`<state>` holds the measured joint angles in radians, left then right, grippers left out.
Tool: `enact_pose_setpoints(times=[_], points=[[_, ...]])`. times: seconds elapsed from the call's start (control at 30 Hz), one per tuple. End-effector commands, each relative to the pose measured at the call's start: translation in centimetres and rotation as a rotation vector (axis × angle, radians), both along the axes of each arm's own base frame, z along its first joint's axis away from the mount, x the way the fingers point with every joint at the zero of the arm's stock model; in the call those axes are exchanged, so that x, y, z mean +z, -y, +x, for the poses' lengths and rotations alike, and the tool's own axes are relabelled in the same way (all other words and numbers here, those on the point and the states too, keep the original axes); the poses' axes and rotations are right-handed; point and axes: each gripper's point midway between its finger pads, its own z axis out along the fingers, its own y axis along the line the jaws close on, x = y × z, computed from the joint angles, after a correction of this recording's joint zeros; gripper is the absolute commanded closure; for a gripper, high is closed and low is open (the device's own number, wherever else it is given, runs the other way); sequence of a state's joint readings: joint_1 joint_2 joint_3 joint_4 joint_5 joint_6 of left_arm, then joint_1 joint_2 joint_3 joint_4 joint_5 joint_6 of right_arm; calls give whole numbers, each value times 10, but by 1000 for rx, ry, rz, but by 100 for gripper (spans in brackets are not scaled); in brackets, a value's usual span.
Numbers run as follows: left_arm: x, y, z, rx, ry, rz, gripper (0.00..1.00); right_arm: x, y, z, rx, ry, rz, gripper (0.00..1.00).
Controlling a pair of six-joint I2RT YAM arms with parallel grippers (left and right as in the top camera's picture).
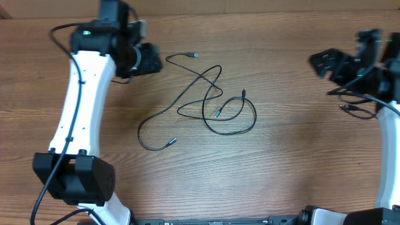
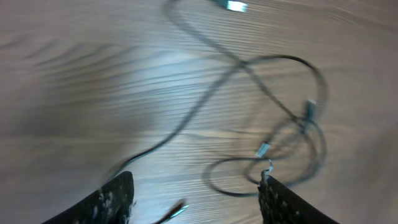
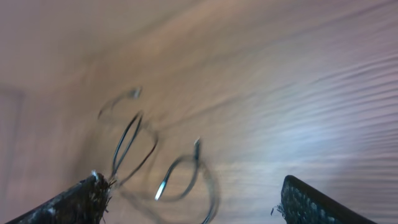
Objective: Untangle cables
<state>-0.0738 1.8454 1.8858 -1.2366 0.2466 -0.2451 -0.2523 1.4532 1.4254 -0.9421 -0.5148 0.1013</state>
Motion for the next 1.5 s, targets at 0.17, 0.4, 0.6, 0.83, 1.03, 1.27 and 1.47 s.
enact_pose_setpoints(times=[0.17,0.4,0.6,0.83,1.03,1.27,1.47], points=[[20,-46,1,168,35,47,19,-45,-117,-6,271,-170,56,19],[19,-48,1,172,35,49,18,-89,-189,-21,93,-510,239,8],[19,-48,0,171,33,50,17,-118,-221,-23,6,-651,295,8],[19,-47,-1,171,29,50,17,-134,-233,-10,-83,-659,300,20],[18,-47,-2,171,22,50,18,-153,-231,-8,-152,-664,233,26],[17,-47,-4,171,15,50,18,-166,-242,-4,-171,-652,217,42],[17,-47,-5,171,10,51,19,-166,-239,8,-188,-597,201,96]])
